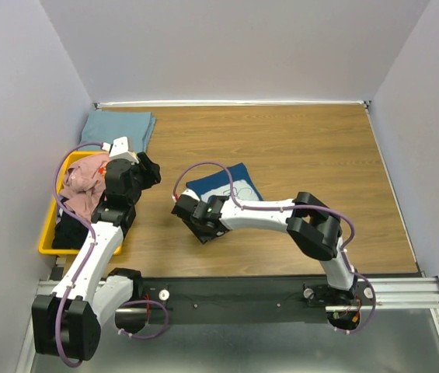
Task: Fold and stack the t-shirts
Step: Neatly place the folded tshirt to the corner
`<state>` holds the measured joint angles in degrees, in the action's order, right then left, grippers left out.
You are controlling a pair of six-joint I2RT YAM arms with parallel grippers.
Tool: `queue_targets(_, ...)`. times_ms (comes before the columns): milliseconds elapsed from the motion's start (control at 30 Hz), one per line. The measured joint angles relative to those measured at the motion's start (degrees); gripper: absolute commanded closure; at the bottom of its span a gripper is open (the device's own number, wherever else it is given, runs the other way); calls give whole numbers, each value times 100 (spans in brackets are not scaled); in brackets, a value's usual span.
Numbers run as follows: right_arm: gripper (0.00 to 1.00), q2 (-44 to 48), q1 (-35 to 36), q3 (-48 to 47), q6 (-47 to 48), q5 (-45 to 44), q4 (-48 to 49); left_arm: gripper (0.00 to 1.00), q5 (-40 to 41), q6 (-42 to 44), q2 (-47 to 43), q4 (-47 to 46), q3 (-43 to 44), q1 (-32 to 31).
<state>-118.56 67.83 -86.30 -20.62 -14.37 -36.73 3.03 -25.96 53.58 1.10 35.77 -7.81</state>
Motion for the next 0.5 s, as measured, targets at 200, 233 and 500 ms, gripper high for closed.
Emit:
queue_targets(200, 93, -168, 87, -240, 125, -284, -240, 39, -63, -24, 105, 44, 0, 0)
queue_targets(233, 99, -170, 98, -247, 136, -365, -269, 39, -103, -46, 127, 48, 0, 0)
queue_targets(500, 99, -164, 120, -247, 122, -645, -369, 39, -715, -450, 341, 164, -79, 0)
